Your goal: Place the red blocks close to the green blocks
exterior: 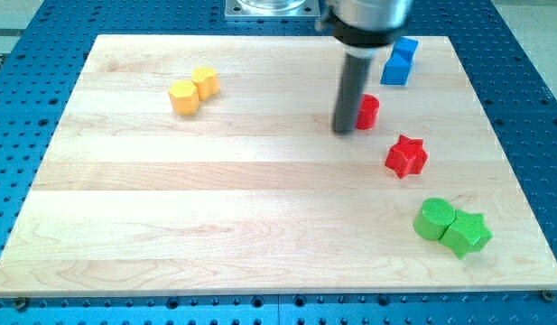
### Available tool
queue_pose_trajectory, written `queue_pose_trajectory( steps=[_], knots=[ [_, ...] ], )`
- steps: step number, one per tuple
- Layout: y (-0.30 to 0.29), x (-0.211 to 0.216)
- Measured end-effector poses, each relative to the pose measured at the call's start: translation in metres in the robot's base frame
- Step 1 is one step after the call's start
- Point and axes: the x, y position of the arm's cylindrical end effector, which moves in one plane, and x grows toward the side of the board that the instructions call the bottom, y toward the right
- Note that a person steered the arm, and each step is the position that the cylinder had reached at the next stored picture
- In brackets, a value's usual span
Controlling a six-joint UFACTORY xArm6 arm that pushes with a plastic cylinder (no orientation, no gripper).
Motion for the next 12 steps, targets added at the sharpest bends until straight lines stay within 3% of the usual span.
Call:
queue_pose_trajectory(
  steps=[1, 2, 3, 4, 5, 6, 7, 8, 10, 11, 12],
  knots=[
    [-0.004, -0.061],
    [0.022, -0.049],
    [0.079, 0.037],
    [0.093, 0.058],
    [0.081, 0.016],
    [0.061, 0.036],
    [0.104, 0.102],
    [0.117, 0.100],
    [-0.002, 0.070],
    [-0.007, 0.144],
    [-0.016, 0.154]
  ],
)
